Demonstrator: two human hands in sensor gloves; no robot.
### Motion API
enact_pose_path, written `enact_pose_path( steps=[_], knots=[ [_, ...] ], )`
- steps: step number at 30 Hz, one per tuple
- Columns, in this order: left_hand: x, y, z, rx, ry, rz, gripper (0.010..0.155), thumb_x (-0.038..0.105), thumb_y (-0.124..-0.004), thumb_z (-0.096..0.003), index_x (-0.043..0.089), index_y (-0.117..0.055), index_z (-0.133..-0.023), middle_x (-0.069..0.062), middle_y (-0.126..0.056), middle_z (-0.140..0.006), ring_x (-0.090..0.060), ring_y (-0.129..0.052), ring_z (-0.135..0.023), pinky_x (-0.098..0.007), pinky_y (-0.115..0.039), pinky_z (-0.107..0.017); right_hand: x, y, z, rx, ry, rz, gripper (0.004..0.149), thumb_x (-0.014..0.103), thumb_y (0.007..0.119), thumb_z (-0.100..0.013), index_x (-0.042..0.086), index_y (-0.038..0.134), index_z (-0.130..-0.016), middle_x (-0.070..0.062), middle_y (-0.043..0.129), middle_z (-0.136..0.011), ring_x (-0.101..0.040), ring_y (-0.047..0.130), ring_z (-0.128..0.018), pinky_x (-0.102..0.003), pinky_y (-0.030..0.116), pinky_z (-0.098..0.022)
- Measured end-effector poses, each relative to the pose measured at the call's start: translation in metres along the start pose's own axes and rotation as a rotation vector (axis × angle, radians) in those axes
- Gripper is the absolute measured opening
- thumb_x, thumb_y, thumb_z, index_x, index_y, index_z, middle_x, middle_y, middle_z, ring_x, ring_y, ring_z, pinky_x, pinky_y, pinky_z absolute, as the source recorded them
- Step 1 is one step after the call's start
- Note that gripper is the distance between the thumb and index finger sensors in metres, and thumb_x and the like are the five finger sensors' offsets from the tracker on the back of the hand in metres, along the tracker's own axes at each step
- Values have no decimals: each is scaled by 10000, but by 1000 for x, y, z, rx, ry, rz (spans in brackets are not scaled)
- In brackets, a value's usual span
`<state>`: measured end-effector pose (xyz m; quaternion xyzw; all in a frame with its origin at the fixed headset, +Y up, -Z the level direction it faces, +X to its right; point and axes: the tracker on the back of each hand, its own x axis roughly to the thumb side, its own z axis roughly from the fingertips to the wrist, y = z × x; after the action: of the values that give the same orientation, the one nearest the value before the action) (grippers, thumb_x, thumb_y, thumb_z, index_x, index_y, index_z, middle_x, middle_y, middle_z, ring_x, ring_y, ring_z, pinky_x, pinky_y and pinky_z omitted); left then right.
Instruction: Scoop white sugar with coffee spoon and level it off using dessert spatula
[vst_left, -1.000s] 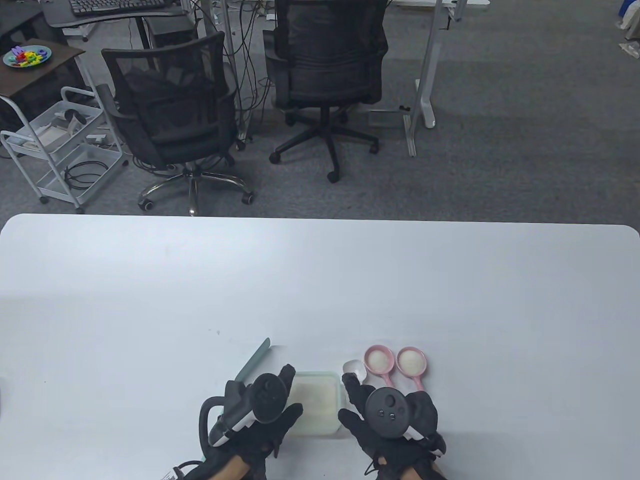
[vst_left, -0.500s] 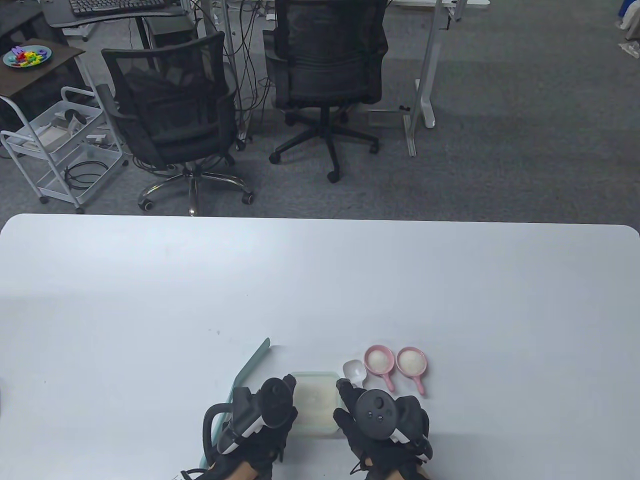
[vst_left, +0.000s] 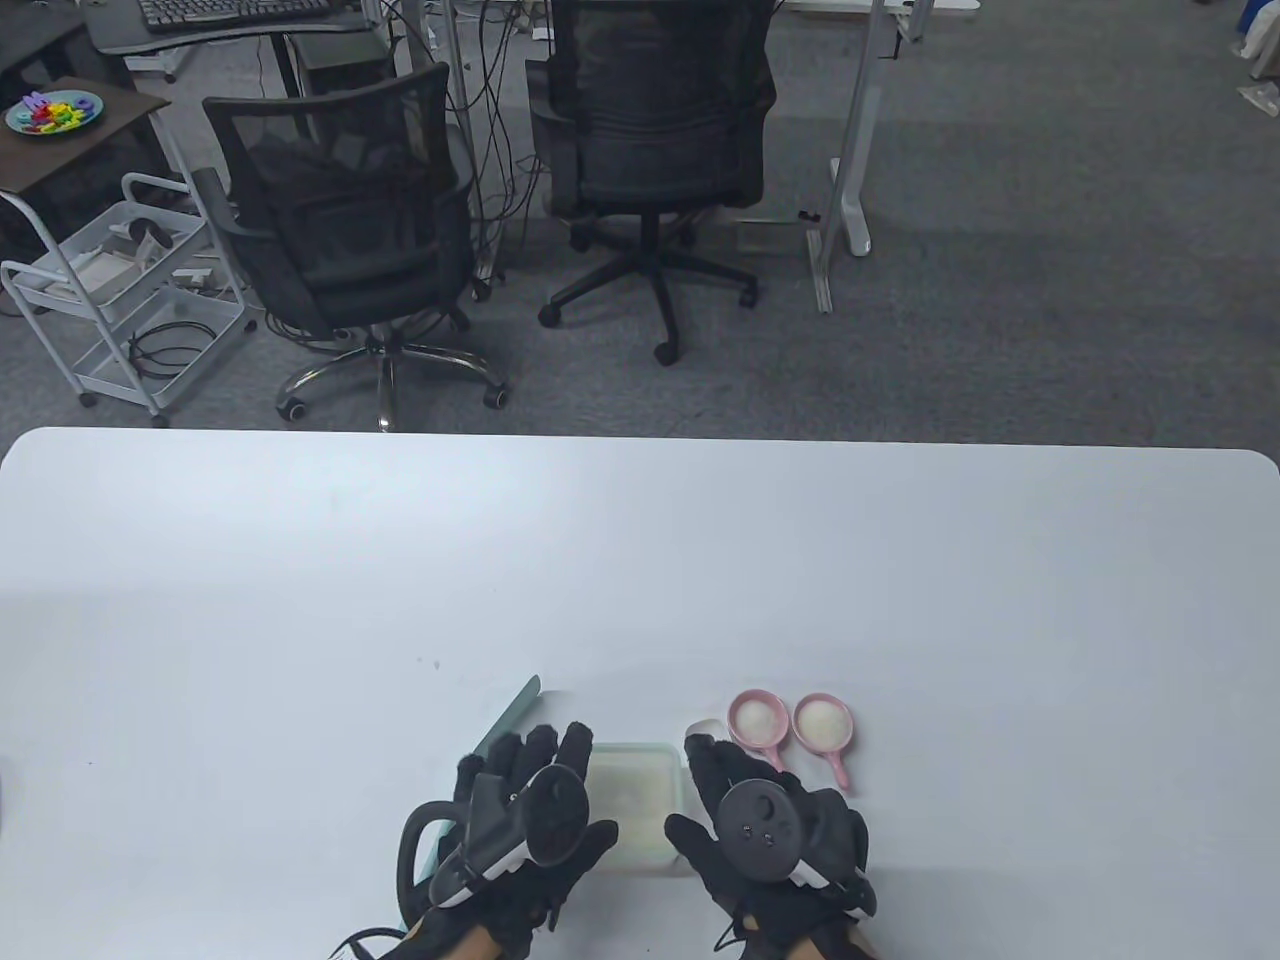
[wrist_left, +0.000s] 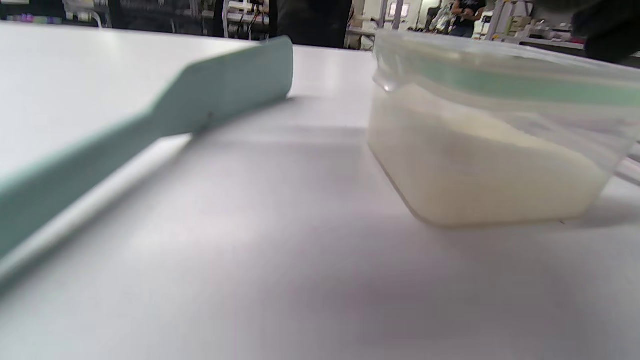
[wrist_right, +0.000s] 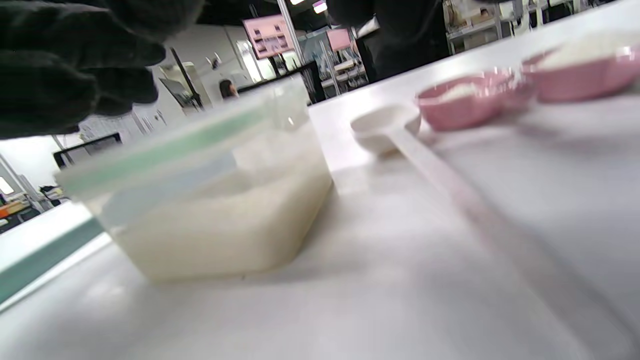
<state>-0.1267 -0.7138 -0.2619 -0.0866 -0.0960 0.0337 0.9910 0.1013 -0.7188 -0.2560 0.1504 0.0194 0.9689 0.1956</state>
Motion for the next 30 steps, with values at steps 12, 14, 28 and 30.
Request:
enact_pose_path(
  steps=[12,14,28,30],
  knots=[
    [-15,15,2,126,-27,-92,1019,845,-562,-343,436,-45,-1119,-27,94,-1194,-470,26,-1130,-754,-114,-717,24,-9,1,-129,-21,157,971,627,636,-490,201,74,-1157,-249,-81,-1209,-617,-35,-1073,-826,166,-705],
    [-16,17,2,134,-21,-87,1021,848,-565,-336,447,-44,-1117,-25,97,-1198,-479,26,-1132,-764,-117,-710,21,-4,-2,-87,-11,147,967,623,640,-492,199,79,-1157,-247,-77,-1210,-616,-4,-1075,-827,168,-704],
    [-15,17,1,131,-5,-92,1014,840,-558,-350,429,-39,-1118,-33,106,-1187,-462,33,-1132,-757,-111,-713,20,0,-3,-77,-1,199,971,622,639,-491,189,79,-1156,-253,-65,-1212,-619,-5,-1073,-833,162,-695],
    [-15,17,1,124,-5,-95,1015,842,-556,-350,427,-36,-1117,-34,108,-1185,-460,36,-1131,-756,-108,-714,20,0,-3,-78,-2,202,970,624,637,-491,192,79,-1156,-252,-66,-1212,-621,-6,-1071,-834,161,-693]
  ],
)
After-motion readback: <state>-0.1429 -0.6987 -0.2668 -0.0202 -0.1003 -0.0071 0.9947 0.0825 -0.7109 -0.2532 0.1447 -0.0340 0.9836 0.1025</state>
